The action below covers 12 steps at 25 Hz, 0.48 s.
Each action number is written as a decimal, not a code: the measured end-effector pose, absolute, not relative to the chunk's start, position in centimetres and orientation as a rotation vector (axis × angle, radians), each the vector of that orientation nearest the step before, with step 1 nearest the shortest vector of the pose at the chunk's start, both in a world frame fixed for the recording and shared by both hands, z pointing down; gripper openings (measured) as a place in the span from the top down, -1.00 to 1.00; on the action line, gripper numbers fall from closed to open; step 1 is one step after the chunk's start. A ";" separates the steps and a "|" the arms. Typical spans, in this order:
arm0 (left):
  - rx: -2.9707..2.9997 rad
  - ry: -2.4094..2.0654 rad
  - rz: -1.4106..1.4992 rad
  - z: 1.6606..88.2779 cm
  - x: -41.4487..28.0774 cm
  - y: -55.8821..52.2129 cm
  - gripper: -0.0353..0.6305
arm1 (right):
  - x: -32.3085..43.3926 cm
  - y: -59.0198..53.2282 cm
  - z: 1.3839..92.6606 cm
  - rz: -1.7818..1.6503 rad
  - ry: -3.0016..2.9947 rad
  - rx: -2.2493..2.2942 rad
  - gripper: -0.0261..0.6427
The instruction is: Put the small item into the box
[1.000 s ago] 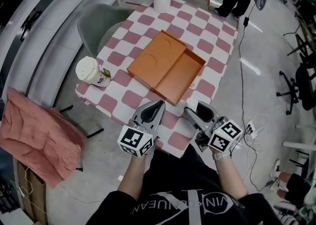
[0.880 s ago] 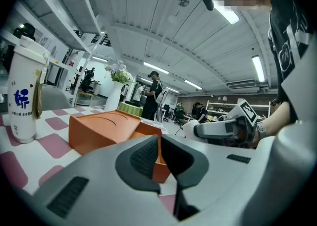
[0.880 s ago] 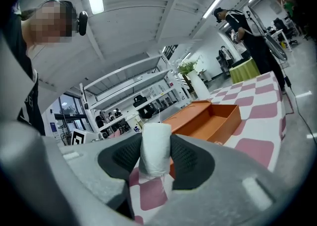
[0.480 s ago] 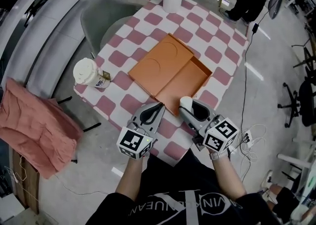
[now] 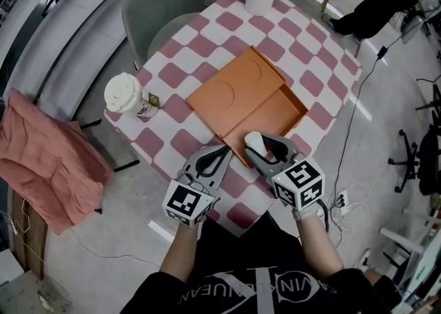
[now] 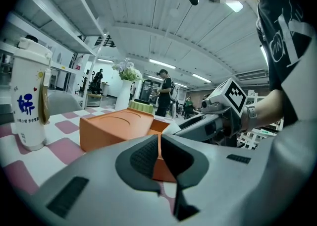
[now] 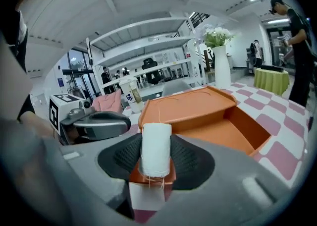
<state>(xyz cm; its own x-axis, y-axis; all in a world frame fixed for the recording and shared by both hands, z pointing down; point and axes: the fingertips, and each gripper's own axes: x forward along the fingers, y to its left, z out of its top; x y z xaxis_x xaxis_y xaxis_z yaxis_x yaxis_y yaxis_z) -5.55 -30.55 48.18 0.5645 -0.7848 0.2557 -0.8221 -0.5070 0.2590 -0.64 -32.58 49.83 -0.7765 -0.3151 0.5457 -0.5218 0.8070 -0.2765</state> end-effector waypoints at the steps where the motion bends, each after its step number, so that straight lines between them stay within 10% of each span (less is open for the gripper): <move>1: 2.446 -1.317 0.147 48.2 -5.6 -30.5 0.83 | -0.8 -32.6 50.2 0.556 -2.474 0.597 0.38; 12: 2.397 -1.376 0.136 48.7 -6.6 -30.3 0.83 | -2.0 -32.5 53.2 0.309 -2.186 0.401 0.38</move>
<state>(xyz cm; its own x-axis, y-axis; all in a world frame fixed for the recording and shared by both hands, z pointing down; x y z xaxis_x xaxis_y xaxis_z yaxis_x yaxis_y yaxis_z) -6.63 -30.30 48.67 0.5177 -0.8138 0.2642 -0.8498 -0.4531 0.2693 -1.97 -32.45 53.21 -0.5717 -0.1747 0.8016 -0.3901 0.9174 -0.0783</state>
